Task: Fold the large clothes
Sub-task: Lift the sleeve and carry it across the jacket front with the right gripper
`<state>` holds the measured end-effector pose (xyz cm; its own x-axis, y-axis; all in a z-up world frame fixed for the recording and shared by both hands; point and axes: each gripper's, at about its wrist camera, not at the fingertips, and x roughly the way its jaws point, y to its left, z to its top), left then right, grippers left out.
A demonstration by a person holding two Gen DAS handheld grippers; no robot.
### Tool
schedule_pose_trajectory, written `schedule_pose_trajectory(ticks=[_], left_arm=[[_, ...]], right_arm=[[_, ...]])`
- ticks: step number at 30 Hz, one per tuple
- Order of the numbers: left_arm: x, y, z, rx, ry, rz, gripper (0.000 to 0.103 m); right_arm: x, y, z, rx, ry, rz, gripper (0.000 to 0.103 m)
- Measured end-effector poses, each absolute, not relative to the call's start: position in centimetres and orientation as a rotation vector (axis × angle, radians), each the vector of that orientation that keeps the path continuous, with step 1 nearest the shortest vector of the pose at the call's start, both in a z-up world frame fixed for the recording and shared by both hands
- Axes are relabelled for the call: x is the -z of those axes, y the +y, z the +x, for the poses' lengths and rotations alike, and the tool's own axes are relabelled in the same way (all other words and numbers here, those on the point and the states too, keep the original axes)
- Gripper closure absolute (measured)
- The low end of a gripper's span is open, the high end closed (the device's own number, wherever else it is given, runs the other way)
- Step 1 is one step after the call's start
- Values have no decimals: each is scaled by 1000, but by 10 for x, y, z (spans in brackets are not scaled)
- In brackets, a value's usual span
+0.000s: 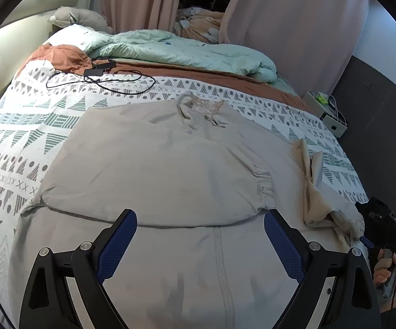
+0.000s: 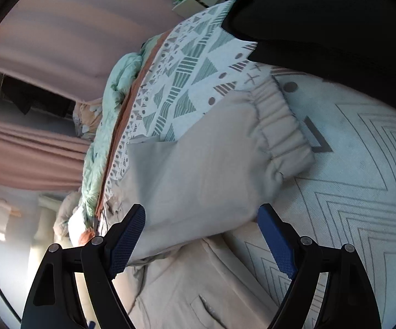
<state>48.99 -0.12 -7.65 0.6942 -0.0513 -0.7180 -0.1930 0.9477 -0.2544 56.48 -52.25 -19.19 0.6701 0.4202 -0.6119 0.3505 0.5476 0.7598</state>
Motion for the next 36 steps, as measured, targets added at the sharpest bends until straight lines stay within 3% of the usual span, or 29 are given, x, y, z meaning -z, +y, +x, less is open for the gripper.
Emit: schedule_pose_trajectory(ticks=[5, 8, 10, 13, 16, 24, 36], left_arm=[[90, 10, 490, -89, 817, -350, 9], [98, 22, 490, -105, 826, -372, 9], [102, 32, 491, -110, 831, -398, 9], [104, 46, 489, -120, 820, -435, 9], [103, 59, 486, -127, 800, -472, 9], [101, 90, 462, -128, 772, -545, 9], [75, 171, 389, -200, 710, -584, 9]], right_arm=[[216, -526, 560, 17, 891, 1099, 23], [238, -530, 566, 43, 903, 1164, 41], [248, -533, 570, 49, 880, 1199, 66], [251, -532, 578, 58, 863, 1200, 92], [230, -523, 585, 31, 817, 1133, 97], [116, -449, 586, -193, 597, 930, 97], [31, -309, 569, -419, 524, 724, 97]])
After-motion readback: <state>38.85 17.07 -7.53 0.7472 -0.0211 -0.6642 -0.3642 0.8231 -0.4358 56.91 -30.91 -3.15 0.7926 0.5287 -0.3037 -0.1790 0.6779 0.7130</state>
